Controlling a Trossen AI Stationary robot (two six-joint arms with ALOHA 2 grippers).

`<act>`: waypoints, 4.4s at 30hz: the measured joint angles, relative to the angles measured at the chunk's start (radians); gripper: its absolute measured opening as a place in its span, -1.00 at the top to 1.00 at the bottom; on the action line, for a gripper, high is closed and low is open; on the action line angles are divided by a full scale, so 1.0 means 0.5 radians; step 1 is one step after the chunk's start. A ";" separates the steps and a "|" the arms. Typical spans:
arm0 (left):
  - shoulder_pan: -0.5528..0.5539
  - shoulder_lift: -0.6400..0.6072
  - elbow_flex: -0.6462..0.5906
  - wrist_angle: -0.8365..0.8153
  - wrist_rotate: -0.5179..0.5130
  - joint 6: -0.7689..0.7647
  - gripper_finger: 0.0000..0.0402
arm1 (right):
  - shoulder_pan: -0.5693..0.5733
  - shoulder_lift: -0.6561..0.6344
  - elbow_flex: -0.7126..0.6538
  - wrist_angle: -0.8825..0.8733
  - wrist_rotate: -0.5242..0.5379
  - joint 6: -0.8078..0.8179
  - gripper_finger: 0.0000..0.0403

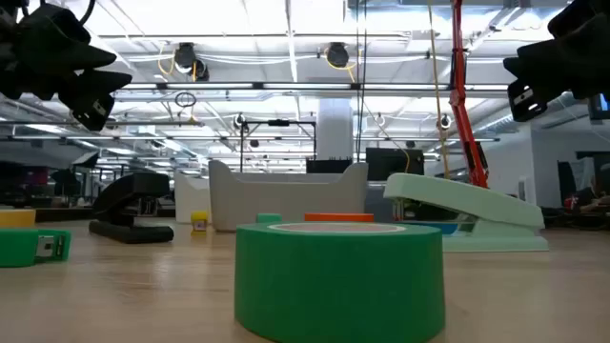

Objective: Pick and place Stapler, Stapler remover, tape

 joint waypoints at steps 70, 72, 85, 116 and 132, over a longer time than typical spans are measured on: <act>0.000 -0.001 0.000 0.000 0.000 0.000 0.32 | 0.000 0.001 0.000 0.007 0.001 0.000 0.64; 0.001 -0.001 0.001 0.000 0.000 -0.001 0.32 | 0.000 0.001 0.000 0.007 0.001 0.000 0.64; 0.001 0.000 0.000 0.002 -0.105 0.002 0.32 | 0.000 0.001 0.000 0.007 0.001 0.000 0.64; -0.034 1.942 1.477 -0.149 0.108 -1.616 0.32 | 0.000 0.000 0.000 0.009 0.008 0.000 0.64; -0.102 2.225 1.545 -0.102 -0.724 -2.461 0.32 | 0.000 0.001 0.000 0.016 0.008 0.000 0.64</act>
